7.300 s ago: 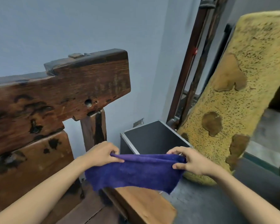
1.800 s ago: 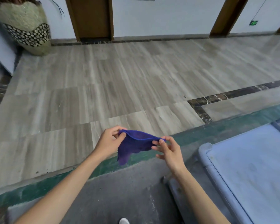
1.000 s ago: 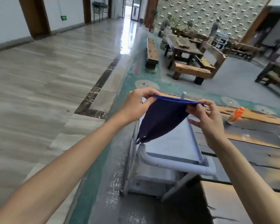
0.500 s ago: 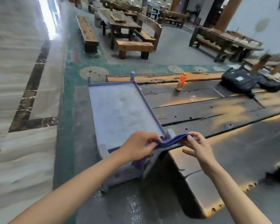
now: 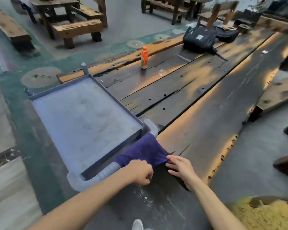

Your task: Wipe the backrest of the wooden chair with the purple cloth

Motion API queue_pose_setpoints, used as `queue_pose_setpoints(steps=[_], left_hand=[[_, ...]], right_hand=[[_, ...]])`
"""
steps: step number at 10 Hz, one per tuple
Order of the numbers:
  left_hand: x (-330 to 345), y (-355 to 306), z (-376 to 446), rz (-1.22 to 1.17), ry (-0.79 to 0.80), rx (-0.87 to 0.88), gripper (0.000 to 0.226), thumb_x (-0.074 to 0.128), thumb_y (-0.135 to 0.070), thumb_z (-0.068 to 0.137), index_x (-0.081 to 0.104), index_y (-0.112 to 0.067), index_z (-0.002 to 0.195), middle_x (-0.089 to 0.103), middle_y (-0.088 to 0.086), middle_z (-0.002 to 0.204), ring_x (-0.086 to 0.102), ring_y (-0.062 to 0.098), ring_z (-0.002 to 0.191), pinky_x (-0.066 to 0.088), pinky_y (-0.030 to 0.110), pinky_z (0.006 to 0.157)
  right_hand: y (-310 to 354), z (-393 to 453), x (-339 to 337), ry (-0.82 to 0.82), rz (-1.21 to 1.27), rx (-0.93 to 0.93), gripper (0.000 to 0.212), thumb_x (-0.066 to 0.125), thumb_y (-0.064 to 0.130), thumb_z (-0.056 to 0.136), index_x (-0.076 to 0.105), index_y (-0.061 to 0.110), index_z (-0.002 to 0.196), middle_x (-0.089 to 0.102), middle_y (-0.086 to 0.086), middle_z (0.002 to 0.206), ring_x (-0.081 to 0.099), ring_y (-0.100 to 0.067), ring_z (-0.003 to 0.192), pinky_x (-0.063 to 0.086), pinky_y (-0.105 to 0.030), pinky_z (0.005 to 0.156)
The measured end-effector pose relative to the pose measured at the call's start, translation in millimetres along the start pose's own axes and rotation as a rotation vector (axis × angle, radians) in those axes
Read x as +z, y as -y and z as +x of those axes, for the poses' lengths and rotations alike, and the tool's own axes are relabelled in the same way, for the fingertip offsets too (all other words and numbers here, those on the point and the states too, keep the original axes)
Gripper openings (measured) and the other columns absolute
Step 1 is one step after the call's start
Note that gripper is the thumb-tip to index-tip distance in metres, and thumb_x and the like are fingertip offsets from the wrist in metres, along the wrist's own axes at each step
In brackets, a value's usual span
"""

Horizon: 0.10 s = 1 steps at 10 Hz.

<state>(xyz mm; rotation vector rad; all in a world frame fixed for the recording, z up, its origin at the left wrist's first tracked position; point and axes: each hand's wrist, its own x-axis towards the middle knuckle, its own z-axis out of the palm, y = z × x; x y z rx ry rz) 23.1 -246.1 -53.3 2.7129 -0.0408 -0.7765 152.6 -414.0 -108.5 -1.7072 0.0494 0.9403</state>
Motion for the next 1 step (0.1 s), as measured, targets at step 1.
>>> queue_pose_setpoints(steps=[1], left_hand=[[-26.7,2.6,16.0,-0.187,0.175,0.128,0.030,0.058,-0.031,0.096,0.073,-0.018,0.119,0.076,0.000,0.116,0.069,0.019,0.106,0.052,0.030,0.095]], right_hand=[[3.8,2.4,-0.3,-0.081,-0.035,0.010,0.026,0.047,0.018,0.107,0.073,0.019,0.105,0.075,-0.005,0.109,0.072,-0.020,0.102,0.060,-0.030,0.075]])
